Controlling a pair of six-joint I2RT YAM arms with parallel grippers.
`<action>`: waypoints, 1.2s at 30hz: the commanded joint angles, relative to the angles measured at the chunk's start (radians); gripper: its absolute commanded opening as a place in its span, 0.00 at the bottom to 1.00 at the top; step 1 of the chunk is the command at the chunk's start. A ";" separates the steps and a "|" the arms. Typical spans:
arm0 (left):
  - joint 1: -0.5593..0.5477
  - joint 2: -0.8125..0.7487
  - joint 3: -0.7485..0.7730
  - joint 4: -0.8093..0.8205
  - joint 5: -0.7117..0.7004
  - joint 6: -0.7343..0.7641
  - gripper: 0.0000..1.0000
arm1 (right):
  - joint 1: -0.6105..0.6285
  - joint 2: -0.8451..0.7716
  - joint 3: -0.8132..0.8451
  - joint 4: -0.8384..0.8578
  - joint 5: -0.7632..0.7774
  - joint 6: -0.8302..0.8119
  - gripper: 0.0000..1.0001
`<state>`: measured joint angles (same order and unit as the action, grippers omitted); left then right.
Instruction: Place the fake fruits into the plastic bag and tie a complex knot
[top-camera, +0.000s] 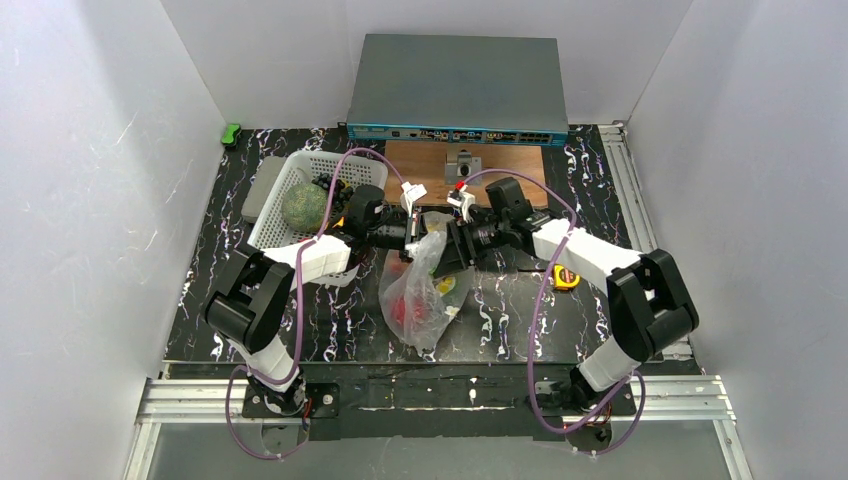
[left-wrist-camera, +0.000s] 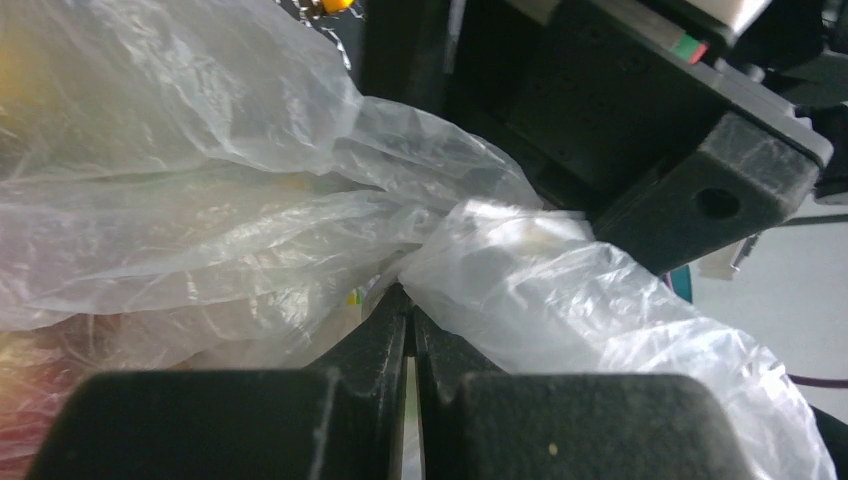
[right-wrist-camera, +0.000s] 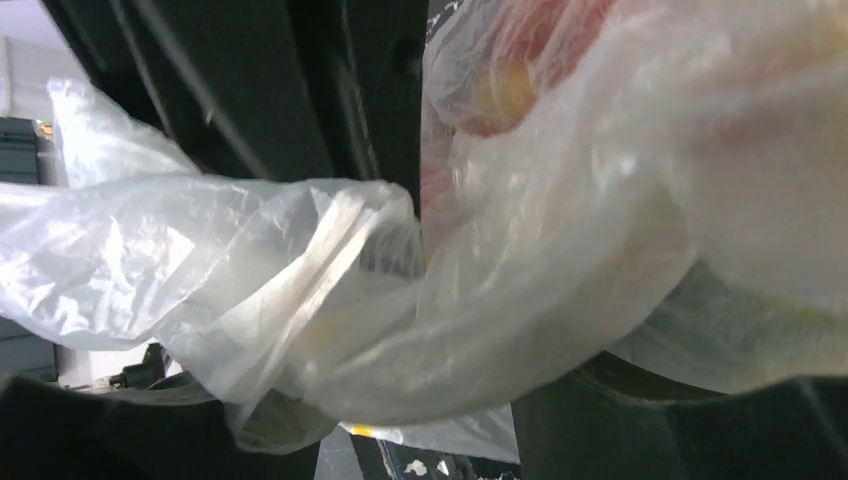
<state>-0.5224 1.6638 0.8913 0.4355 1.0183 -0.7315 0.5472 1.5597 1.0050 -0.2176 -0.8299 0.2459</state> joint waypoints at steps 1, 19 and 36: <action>-0.001 0.000 0.006 0.096 0.120 -0.033 0.00 | 0.020 0.065 0.099 0.106 -0.029 0.083 0.68; 0.019 0.027 0.003 0.098 0.166 -0.041 0.00 | -0.100 -0.112 0.043 -0.183 -0.068 -0.073 0.92; 0.016 0.046 0.019 0.103 0.171 -0.045 0.00 | -0.074 -0.045 0.034 0.061 -0.069 0.089 0.36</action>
<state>-0.5014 1.7290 0.8909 0.5388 1.1545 -0.7963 0.4400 1.5047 0.9981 -0.2855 -0.8848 0.2684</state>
